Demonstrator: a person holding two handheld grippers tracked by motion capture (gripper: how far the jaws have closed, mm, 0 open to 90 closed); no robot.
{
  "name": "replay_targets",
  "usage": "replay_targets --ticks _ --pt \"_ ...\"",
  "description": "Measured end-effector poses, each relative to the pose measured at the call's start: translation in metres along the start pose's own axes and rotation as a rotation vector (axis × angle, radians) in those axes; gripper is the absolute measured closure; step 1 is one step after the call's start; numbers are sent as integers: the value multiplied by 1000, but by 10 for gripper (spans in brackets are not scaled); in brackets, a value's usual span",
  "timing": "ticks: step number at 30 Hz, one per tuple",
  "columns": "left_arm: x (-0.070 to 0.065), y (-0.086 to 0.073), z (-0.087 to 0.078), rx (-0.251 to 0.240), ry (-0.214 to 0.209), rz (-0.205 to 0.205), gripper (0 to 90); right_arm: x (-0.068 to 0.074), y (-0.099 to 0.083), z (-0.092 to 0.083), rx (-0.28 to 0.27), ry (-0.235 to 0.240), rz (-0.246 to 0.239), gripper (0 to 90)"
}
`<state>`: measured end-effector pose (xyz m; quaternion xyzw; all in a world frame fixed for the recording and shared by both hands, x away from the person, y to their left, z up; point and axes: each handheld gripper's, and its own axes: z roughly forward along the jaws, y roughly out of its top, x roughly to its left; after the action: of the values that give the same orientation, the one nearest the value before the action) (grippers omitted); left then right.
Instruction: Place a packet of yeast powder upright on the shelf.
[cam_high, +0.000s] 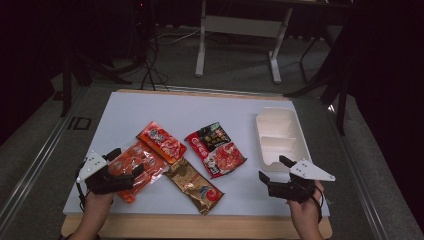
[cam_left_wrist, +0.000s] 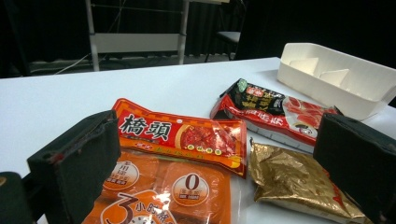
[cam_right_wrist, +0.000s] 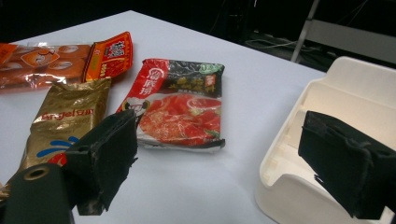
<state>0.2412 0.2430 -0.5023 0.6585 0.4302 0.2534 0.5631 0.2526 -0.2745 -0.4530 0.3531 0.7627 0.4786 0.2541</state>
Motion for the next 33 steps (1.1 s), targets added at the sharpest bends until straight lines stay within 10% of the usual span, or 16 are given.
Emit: replay_targets --ticks 13,33 --pt "1 -2 3 14 -12 -5 10 17 26 -2 -11 45 -86 115" --pt "0 -2 -1 1 -9 -6 10 58 80 55 68 260 -140 101"
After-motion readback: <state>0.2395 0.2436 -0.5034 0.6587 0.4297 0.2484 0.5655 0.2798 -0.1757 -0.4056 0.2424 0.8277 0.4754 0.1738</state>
